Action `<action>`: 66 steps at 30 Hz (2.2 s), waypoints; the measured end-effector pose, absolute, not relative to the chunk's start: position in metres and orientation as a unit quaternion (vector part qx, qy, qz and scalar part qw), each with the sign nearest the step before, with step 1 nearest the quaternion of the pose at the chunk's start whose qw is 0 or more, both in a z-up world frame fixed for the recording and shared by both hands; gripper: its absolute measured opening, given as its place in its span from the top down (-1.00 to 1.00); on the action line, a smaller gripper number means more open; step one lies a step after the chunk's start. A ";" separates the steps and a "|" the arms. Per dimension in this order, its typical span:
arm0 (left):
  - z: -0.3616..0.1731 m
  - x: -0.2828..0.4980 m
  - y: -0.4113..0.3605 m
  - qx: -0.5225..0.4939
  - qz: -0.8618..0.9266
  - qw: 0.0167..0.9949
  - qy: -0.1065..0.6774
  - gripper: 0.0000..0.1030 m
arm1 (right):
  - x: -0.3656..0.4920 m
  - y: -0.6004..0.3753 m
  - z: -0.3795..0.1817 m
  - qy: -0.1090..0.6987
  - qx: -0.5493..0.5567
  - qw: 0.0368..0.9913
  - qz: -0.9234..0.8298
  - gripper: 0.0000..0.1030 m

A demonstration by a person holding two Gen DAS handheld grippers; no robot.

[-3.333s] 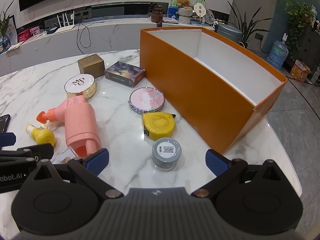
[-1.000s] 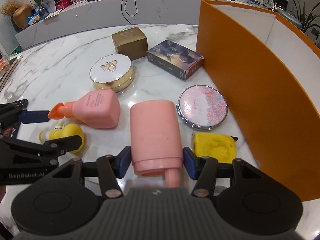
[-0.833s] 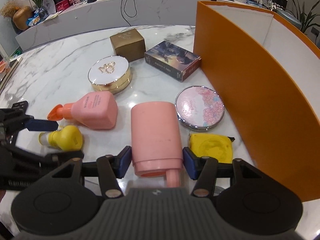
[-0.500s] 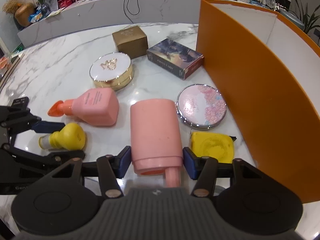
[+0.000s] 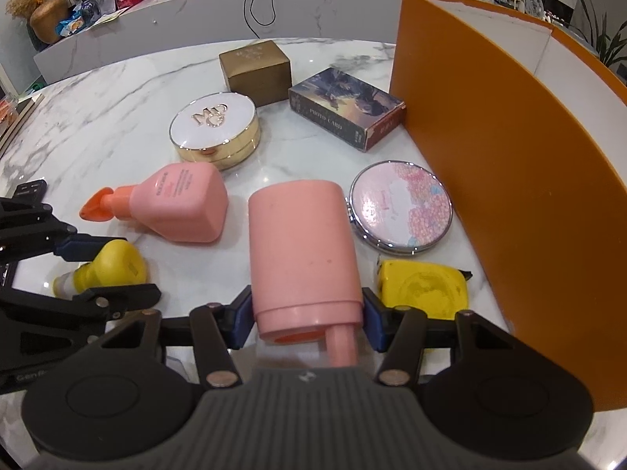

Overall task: Organize rigid objects
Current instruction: 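Move left tool to the yellow bottle while right tool grasps the pink pump bottle, then grasp the yellow bottle with left tool while right tool lifts pink bottle toward orange box, then lower both bottles into the orange box and open both tools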

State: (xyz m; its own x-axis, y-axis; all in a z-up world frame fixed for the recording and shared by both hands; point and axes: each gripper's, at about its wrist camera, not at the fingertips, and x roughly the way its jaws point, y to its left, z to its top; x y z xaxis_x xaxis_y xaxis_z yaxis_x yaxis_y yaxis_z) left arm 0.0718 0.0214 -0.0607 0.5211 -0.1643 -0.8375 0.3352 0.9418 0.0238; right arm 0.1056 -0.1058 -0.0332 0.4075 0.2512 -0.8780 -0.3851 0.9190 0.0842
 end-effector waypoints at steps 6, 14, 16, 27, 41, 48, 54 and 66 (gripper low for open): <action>-0.050 0.070 0.031 0.076 -0.128 0.878 0.455 0.14 | 0.103 -0.104 -0.030 0.503 -0.061 0.840 0.193 -0.05; -0.033 0.067 0.035 0.065 -0.109 0.888 0.442 0.15 | 0.100 -0.107 -0.016 0.492 -0.049 0.848 0.189 -0.05; -0.029 0.065 0.034 0.064 -0.108 0.890 0.438 0.15 | 0.098 -0.110 -0.012 0.489 -0.046 0.851 0.187 -0.05; 0.006 0.049 0.025 0.059 -0.105 0.899 0.421 0.16 | 0.081 -0.123 0.024 0.456 -0.032 0.869 0.190 -0.05; 0.081 0.083 -0.030 0.064 -0.142 0.906 0.394 0.16 | 0.134 -0.189 0.126 0.404 0.013 0.891 0.205 -0.05; 0.105 0.119 -0.086 0.078 -0.184 0.899 0.389 0.16 | 0.170 -0.240 0.116 0.430 0.010 0.882 0.195 -0.05; 0.109 0.157 -0.137 0.080 -0.215 0.891 0.392 0.15 | 0.183 -0.284 0.103 0.441 0.024 0.882 0.166 -0.05; 0.075 0.239 -0.187 -0.044 -0.247 0.852 0.459 0.16 | 0.190 -0.333 0.065 0.470 -0.010 0.874 0.124 -0.05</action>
